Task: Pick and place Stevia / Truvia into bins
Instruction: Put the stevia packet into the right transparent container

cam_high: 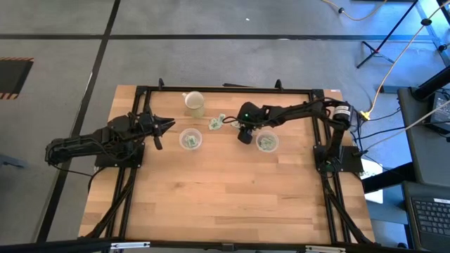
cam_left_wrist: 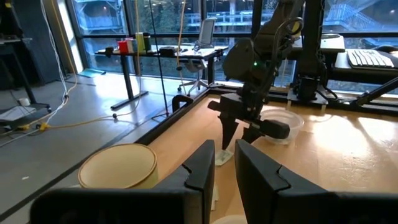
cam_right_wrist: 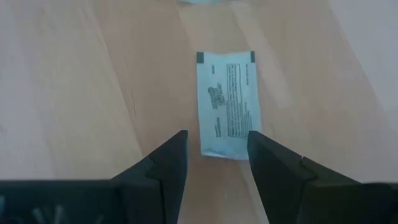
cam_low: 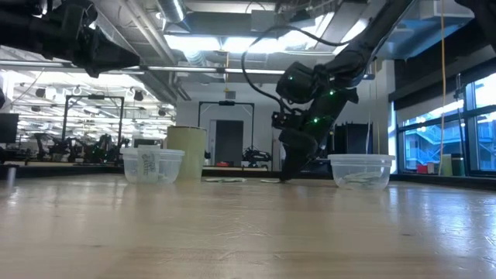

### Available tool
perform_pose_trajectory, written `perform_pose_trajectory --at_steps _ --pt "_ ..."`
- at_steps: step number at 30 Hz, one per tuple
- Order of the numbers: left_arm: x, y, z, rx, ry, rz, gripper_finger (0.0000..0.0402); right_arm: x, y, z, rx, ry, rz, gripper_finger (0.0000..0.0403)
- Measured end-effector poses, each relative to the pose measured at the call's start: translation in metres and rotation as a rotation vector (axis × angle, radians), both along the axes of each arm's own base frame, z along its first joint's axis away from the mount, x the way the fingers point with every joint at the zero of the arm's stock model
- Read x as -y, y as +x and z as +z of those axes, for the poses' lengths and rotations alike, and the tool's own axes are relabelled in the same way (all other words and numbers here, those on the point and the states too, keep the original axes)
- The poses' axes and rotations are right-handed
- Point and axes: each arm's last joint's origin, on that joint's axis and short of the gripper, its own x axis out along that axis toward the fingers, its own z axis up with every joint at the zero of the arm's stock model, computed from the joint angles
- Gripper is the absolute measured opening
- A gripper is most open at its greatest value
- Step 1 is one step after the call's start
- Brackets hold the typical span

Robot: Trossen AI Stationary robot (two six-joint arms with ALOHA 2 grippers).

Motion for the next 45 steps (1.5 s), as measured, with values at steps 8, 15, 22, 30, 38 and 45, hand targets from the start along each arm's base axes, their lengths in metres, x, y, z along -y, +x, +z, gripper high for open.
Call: perform_pose_trajectory --at_steps 8,15,22,30,38,45 --pt "0.000 0.000 0.000 -0.006 0.011 -0.001 0.0059 0.001 0.002 -0.012 -0.027 0.011 0.003 0.0155" --pt "0.000 0.000 -0.001 -0.012 0.010 -0.001 0.0059 0.001 0.003 -0.016 -0.030 0.013 0.004 0.0101" --pt "0.000 0.000 -0.001 -0.016 0.018 -0.001 0.0059 0.001 0.003 -0.017 -0.029 0.013 0.004 0.0047" --pt "0.000 0.000 -0.001 -0.016 0.018 -0.001 0.0059 -0.006 -0.003 0.005 -0.020 -0.003 0.014 0.0005" --pt "0.000 0.000 -0.001 -0.025 0.036 -0.002 0.0059 -0.030 -0.021 0.067 0.052 -0.004 0.039 0.0002" --pt "0.000 0.000 -0.001 -0.039 0.059 0.002 0.0059 -0.071 -0.063 0.113 -0.021 0.118 -0.025 0.0001"
